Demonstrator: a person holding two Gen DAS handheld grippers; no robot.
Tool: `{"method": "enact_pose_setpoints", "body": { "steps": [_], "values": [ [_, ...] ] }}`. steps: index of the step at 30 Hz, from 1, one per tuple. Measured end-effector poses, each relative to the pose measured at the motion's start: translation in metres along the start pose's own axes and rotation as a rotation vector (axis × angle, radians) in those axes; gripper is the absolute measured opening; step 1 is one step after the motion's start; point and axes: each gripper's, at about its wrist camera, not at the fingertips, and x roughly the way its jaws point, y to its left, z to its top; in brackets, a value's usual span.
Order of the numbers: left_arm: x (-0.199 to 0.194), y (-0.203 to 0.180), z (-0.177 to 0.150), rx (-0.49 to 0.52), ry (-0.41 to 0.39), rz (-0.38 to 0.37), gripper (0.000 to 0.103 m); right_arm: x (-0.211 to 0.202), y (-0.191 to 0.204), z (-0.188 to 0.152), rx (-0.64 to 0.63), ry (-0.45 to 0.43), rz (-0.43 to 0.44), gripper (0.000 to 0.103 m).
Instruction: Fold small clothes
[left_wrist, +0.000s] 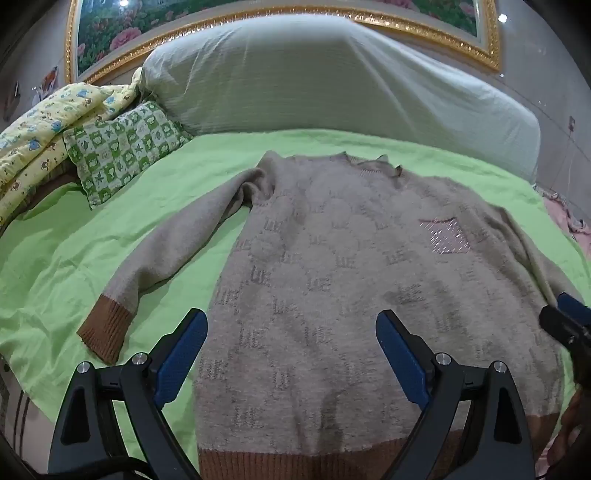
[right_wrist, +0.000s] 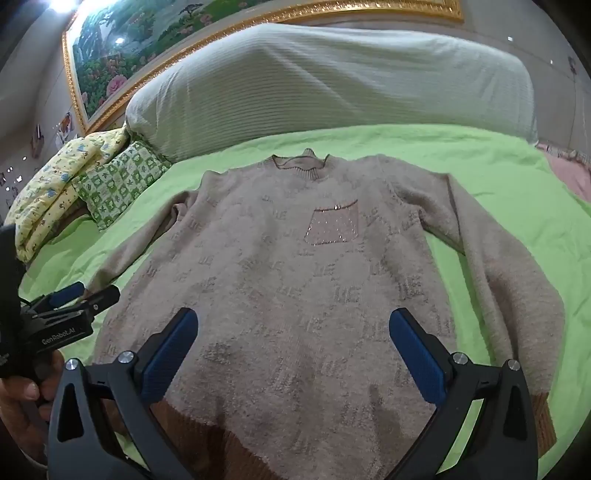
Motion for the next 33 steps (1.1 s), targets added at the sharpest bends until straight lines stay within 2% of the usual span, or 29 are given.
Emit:
{"method": "enact_pose_setpoints", "body": {
  "steps": [9,18,33],
  "values": [
    [-0.016,-0.013,-0.005,0.013,-0.049,-0.018,0.094,0.001,0.013,-0.007,-0.056,-0.026,-0.007,0.103],
    [-0.020,-0.010,-0.007,0.007,-0.031,-0.046,0.094,0.001,0.014,-0.007,-0.057,-0.031,0.001,0.103],
    [-0.020,-0.010,-0.009,0.038,-0.039,-0.021,0.094,-0.002,0.015,-0.007,-0.056,-0.036,0.012,0.103]
  ]
}}
